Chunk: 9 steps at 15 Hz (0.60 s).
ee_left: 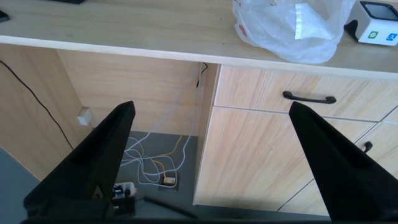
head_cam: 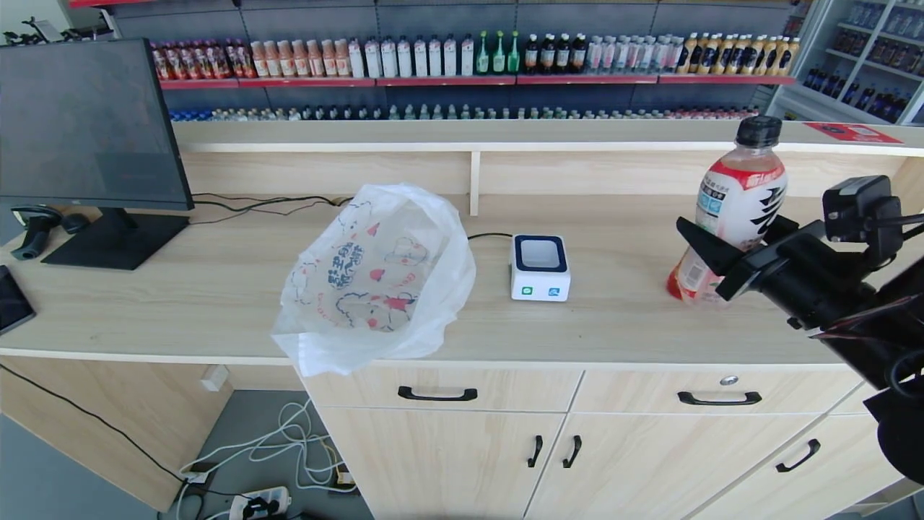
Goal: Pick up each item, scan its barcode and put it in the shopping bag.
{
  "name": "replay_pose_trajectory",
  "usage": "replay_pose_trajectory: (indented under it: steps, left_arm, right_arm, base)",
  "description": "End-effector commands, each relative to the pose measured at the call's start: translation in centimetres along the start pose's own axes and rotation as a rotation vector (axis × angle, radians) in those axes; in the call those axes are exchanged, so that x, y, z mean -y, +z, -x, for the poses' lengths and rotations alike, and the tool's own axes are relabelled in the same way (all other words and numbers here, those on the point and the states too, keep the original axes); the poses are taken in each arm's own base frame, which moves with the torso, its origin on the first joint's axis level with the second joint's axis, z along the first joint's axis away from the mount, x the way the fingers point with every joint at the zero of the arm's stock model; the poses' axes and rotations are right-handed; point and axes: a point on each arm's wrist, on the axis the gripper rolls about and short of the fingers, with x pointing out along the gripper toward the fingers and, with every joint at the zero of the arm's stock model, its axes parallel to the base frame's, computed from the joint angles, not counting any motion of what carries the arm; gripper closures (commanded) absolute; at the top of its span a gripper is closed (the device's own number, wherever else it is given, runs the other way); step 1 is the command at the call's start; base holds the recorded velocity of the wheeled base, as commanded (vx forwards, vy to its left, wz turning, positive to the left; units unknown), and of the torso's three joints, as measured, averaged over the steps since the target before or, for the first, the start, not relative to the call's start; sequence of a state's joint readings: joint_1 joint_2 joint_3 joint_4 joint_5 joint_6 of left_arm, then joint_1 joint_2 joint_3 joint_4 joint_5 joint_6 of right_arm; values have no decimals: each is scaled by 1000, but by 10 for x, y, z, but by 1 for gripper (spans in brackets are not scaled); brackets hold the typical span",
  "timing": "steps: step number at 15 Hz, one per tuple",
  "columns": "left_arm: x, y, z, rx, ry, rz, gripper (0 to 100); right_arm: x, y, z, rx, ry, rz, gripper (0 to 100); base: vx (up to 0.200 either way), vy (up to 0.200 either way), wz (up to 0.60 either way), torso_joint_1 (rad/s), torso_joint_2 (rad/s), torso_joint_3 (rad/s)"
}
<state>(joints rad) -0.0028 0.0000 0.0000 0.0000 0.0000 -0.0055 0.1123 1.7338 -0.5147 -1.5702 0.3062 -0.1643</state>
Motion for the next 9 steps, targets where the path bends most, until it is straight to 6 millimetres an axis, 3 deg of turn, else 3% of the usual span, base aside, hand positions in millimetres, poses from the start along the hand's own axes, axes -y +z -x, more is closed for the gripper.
replay_pose_trajectory:
  steps: [1, 3, 8, 9]
  left_arm:
    - [0, 0, 0, 0, 0, -1, 0]
    - [0, 0, 0, 0, 0, -1, 0]
    - [0, 0, 0, 0, 0, -1, 0]
    - [0, 0, 0, 0, 0, -1, 0]
  right_arm:
    - [18, 9, 12, 10, -73, 34, 100]
    - [33, 0, 24, -43, -134, 45, 100]
    - [41, -2, 32, -63, -170, 46, 100]
    - [41, -3, 32, -65, -169, 45, 100]
  base:
    - [0, 0, 0, 0, 0, 0]
    - [0, 0, 0, 0, 0, 0]
    - [-200, 0, 0, 13, -1, 2]
    - [0, 0, 0, 0, 0, 0]
